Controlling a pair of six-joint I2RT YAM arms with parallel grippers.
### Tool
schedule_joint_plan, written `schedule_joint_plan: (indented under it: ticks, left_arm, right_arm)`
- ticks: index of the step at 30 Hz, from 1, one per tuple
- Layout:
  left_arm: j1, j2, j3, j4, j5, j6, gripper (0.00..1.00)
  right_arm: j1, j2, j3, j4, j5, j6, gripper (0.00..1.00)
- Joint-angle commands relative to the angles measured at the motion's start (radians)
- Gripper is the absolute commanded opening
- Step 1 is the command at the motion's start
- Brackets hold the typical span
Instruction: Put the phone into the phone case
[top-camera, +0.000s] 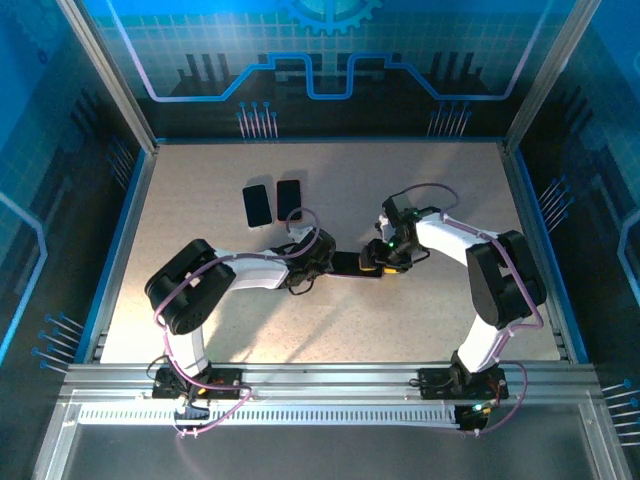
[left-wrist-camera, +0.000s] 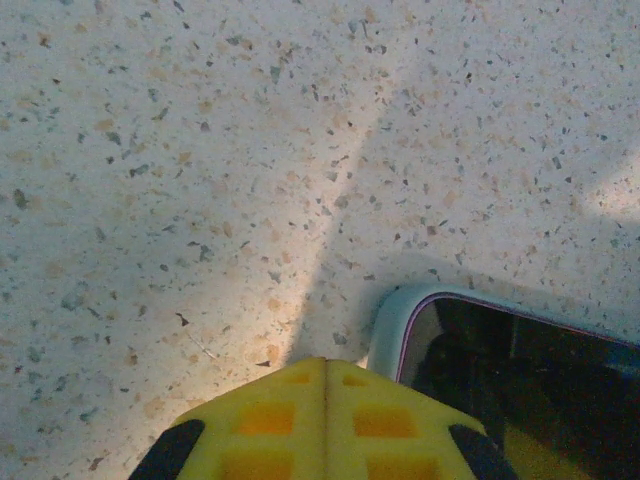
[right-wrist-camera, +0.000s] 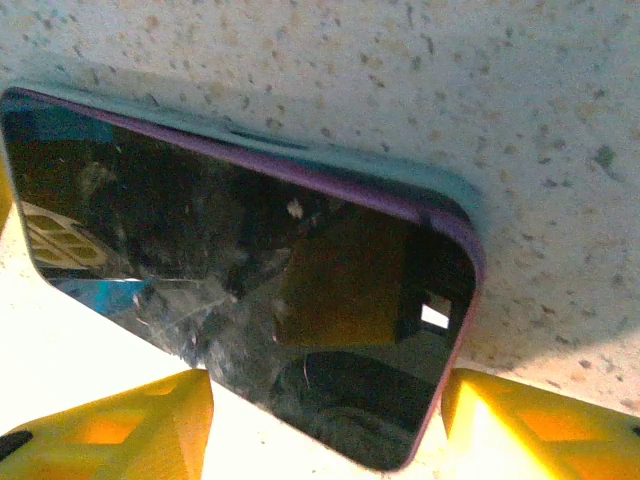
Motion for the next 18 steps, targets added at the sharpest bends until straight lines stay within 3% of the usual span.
schedule_joint_plan:
  ticks: [1, 18]
  left_arm:
    - [0.007, -0.024, -0.023, 0.035, 0.015, -0.019, 0.00]
    - [0.009, -0.080, -0.043, 0.000, -0.006, 0.004, 0.00]
  right_arm:
    - [0.015, -0.019, 0.028, -0.060, 0.028, -0.007, 0.63]
    - [0.013, -0.132, 0.005, -0.052, 0.032, 0.001, 0.63]
